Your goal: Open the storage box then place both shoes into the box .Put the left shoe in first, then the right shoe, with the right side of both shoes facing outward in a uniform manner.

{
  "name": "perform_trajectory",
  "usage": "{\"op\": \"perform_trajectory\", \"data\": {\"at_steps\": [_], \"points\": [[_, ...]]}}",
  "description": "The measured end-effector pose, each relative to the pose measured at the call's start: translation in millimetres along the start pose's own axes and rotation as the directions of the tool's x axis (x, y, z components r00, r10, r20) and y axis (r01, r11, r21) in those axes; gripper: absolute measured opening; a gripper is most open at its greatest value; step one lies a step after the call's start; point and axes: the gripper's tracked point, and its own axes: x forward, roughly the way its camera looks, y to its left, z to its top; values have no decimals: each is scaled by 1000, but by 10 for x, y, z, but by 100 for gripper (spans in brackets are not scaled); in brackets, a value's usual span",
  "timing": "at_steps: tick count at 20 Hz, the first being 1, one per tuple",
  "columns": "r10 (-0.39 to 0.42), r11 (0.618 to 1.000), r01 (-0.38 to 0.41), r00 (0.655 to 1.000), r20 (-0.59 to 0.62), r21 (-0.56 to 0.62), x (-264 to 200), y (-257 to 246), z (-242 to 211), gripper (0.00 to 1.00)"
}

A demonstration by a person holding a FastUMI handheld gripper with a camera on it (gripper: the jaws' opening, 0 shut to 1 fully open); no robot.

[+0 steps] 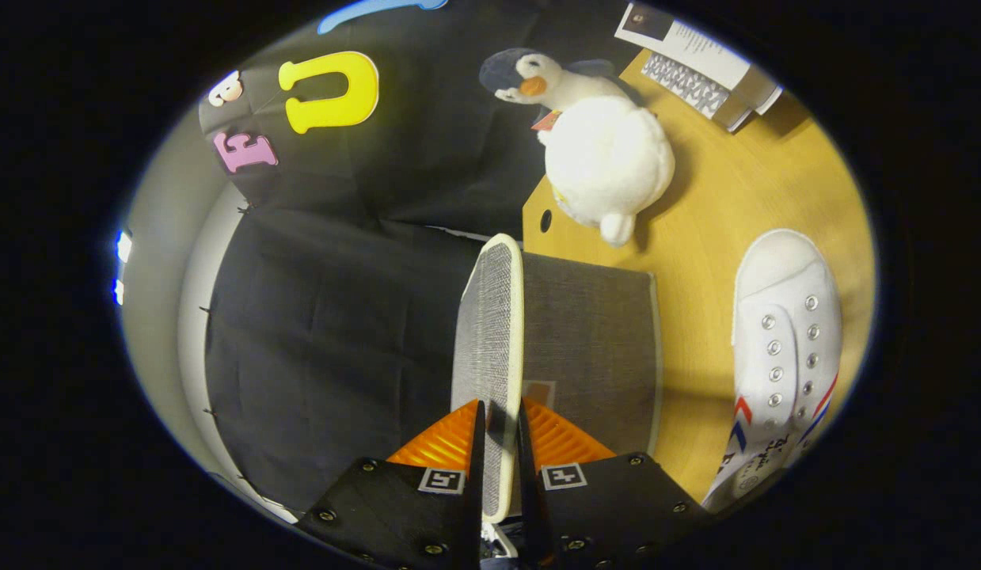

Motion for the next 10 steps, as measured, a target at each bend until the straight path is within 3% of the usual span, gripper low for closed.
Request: {"op": "perform_trajectory", "data": {"at_steps": [6, 10], "points": [[7, 996, -12, 998, -63, -90, 34, 272, -119, 21], [44, 990, -52, 997, -60, -129, 115, 722, -83, 21]]}}
